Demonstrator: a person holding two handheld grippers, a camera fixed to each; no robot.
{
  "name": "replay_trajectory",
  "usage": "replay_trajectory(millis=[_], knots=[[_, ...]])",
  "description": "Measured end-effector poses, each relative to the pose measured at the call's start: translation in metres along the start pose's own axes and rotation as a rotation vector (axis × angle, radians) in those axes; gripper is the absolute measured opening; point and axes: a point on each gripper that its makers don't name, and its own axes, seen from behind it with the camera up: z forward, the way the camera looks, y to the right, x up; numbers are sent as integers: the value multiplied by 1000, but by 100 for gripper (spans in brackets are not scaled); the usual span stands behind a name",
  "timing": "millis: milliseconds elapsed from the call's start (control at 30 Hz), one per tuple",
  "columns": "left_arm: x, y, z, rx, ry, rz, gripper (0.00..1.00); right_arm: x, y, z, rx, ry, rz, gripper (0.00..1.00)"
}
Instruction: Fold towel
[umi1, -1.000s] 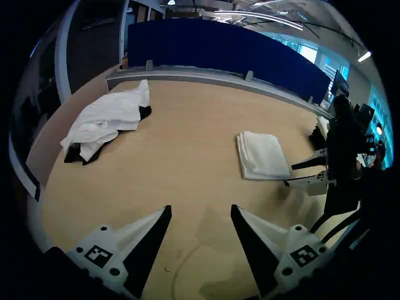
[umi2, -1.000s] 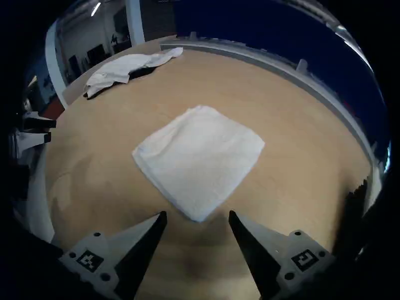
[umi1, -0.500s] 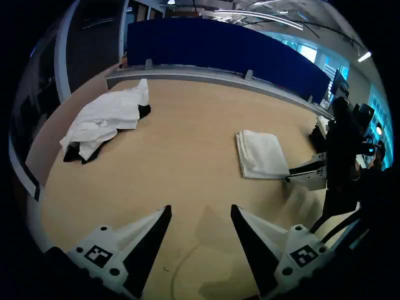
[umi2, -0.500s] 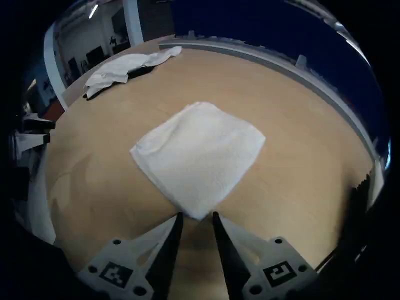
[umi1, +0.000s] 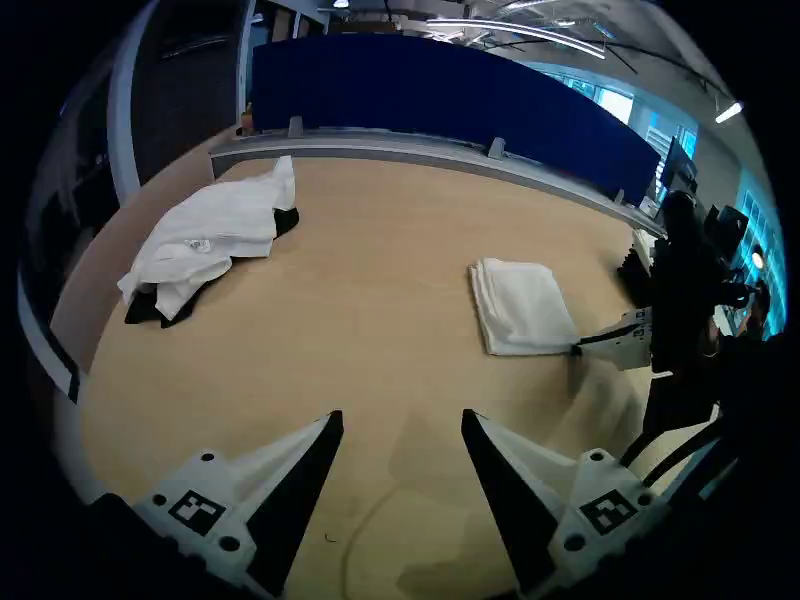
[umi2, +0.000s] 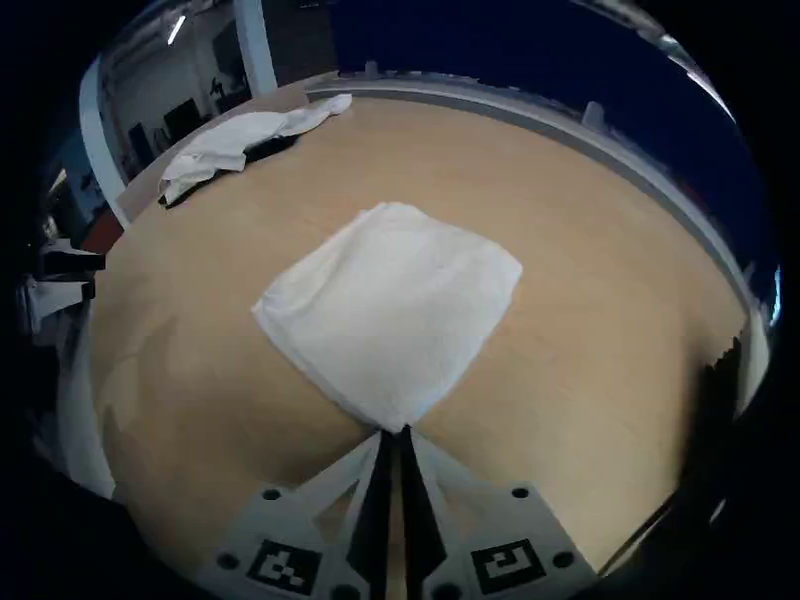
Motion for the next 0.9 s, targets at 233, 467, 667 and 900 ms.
replay_trajectory(millis=[233, 467, 667, 900], knots=[[0, 0, 0, 2, 0, 2, 87, 4, 1, -2, 8, 19, 21, 2], [3, 3, 0, -2, 2, 5, 87, 18, 2, -10, 14, 54, 20, 1], [9, 4, 1, -4, 7, 9, 87, 49, 3, -29, 8, 125, 5, 1], [16, 5, 0, -5, 20, 12, 88, 103, 4, -63, -7, 233, -28, 1]])
